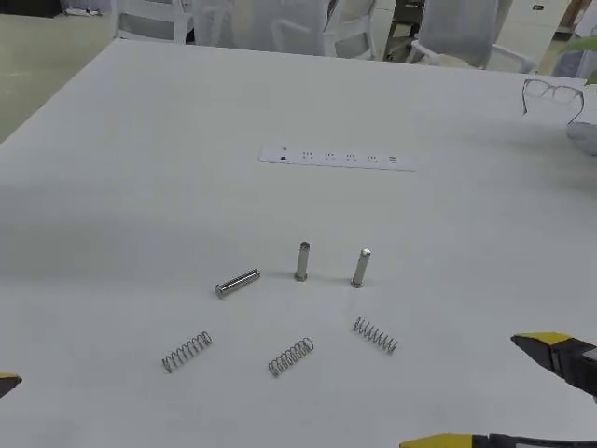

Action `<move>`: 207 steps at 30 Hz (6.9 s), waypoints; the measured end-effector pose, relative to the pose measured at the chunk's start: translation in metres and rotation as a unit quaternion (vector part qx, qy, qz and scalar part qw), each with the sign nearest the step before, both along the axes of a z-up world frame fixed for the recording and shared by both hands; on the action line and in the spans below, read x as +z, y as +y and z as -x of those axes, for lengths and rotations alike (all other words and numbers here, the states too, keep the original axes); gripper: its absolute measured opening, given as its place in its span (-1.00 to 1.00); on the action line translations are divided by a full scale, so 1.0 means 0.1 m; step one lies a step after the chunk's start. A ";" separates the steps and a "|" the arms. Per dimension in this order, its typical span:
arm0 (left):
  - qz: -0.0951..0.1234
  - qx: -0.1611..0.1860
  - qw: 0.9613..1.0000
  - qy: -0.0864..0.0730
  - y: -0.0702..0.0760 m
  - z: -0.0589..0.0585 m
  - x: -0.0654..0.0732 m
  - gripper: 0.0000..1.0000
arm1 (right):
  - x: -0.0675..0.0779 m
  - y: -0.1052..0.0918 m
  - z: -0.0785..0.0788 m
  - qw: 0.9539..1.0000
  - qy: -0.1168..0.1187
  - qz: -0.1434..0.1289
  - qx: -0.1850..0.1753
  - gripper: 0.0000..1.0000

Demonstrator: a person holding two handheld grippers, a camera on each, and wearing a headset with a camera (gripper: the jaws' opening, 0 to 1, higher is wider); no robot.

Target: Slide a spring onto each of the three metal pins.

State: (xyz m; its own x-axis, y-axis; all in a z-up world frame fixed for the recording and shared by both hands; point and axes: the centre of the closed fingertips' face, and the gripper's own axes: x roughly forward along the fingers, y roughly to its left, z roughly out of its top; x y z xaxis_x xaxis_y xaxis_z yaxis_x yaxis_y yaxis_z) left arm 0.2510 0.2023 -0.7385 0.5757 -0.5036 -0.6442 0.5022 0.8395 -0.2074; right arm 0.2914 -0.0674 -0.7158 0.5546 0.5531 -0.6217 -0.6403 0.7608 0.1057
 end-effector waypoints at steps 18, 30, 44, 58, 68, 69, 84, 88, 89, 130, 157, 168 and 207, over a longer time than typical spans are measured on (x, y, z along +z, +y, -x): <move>-0.007 -0.009 1.000 0.007 -0.01 -0.01 -0.02 0.86 | 0.00 -0.05 0.03 1.000 0.005 0.011 0.003 0.99; -0.015 -0.004 1.000 0.007 0.08 -0.10 -0.03 0.86 | 0.00 -0.08 0.02 1.000 0.005 0.011 -0.005 0.99; -0.029 -0.018 0.999 -0.005 0.14 -0.33 0.01 0.85 | 0.02 -0.12 0.03 1.000 0.005 0.011 -0.017 0.99; -0.035 -0.039 0.998 -0.017 0.08 -0.68 0.03 0.85 | -0.03 -0.14 0.01 1.000 0.014 0.015 -0.018 0.99; -0.037 -0.047 0.998 -0.020 0.02 -0.93 0.03 0.85 | -0.05 -0.18 0.00 0.999 0.021 0.019 -0.019 0.99; -0.039 -0.049 0.998 -0.017 0.02 -0.94 0.02 0.84 | -0.05 -0.18 0.00 0.999 0.021 0.019 -0.019 0.99; -0.072 -0.079 0.994 -0.022 0.08 -1.22 0.05 0.84 | -0.08 -0.24 0.00 0.999 0.027 0.015 -0.035 0.99; -0.076 -0.084 0.993 -0.022 0.07 -1.27 0.04 0.83 | -0.09 -0.24 0.00 0.999 0.028 0.015 -0.036 0.99; -0.076 -0.086 0.993 -0.021 0.07 -1.29 0.03 0.83 | -0.09 -0.24 0.00 0.999 0.028 0.015 -0.037 0.99; -0.033 -0.129 0.991 -0.019 -0.47 -1.72 -0.10 0.58 | -0.08 -0.19 0.01 0.999 0.028 0.029 -0.028 0.99; -0.031 -0.171 0.985 -0.011 -0.91 -1.92 -0.28 -0.01 | -0.13 -0.19 0.02 0.999 0.038 0.020 -0.033 0.98; -0.055 -0.197 0.979 -0.009 -1.00 -1.96 -0.39 -0.22 | -0.16 -0.21 0.03 0.998 0.044 0.017 -0.035 0.97; -0.081 -0.200 0.976 0.008 -1.07 -2.07 -0.67 -1.00 | -0.19 -0.23 0.02 0.998 0.048 0.002 -0.041 0.92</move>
State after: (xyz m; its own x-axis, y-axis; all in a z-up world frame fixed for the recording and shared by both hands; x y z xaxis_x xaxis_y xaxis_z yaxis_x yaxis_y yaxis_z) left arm 0.4579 0.0949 -0.8053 0.3429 -0.5773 -0.7410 0.7949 0.5987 -0.0985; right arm 0.2894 -0.0901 -0.7352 0.5361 0.5053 -0.6763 -0.5623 0.8113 0.1604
